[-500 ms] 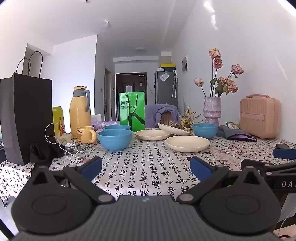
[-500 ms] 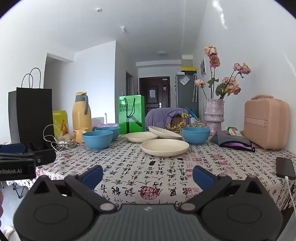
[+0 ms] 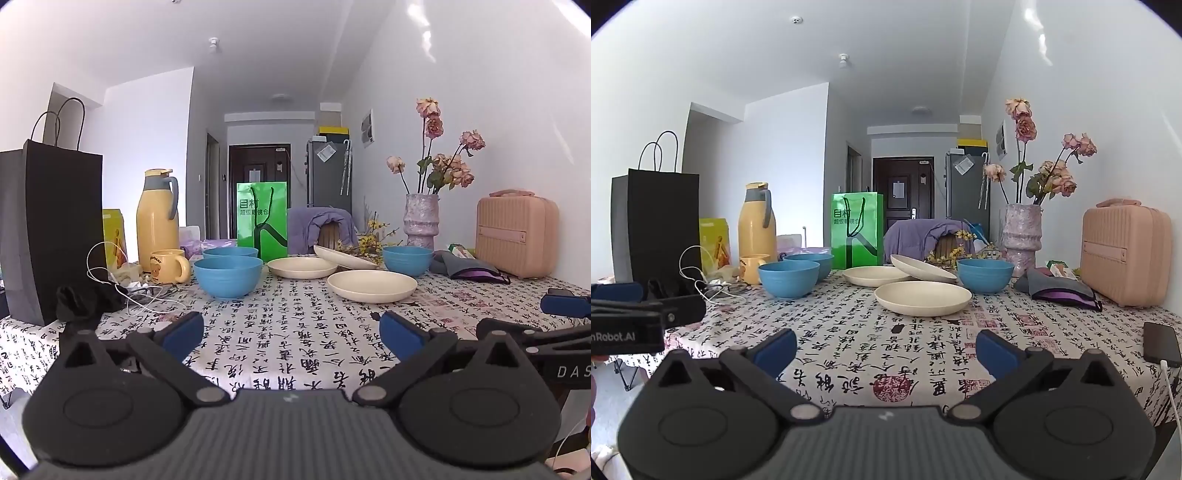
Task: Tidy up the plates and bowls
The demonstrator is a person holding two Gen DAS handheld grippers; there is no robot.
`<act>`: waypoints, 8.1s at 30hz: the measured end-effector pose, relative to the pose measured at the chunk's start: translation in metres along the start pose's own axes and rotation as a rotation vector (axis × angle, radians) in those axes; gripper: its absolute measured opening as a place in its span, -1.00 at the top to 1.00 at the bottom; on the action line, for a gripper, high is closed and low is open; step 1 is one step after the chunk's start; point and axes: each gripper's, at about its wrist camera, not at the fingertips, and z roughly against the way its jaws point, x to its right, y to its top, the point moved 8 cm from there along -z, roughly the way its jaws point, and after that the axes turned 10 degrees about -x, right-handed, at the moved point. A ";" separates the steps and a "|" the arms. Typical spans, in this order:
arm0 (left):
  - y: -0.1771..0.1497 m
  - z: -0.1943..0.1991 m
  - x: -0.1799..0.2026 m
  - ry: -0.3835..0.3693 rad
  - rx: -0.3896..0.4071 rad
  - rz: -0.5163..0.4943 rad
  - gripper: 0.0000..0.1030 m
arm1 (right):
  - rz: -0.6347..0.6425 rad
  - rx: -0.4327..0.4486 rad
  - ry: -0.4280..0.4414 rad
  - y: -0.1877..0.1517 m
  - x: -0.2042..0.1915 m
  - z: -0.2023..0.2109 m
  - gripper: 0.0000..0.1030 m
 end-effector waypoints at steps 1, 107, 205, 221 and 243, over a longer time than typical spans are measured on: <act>0.000 0.000 0.000 0.000 0.000 0.000 -1.00 | 0.001 0.000 0.004 0.000 0.000 0.000 -1.00; -0.007 -0.010 0.000 0.009 -0.016 -0.021 -1.00 | 0.009 -0.020 0.026 -0.002 0.001 -0.016 -1.00; 0.034 -0.271 0.132 -0.308 -0.534 0.103 0.78 | -0.187 -0.417 -0.090 0.040 0.196 -0.214 0.74; 0.024 -0.290 0.150 -0.310 -0.563 0.082 0.77 | -0.181 -0.448 -0.145 0.030 0.225 -0.232 0.75; 0.031 -0.145 0.039 -0.090 -0.226 -0.008 -0.99 | 0.035 -0.084 -0.087 0.065 0.113 -0.119 -0.65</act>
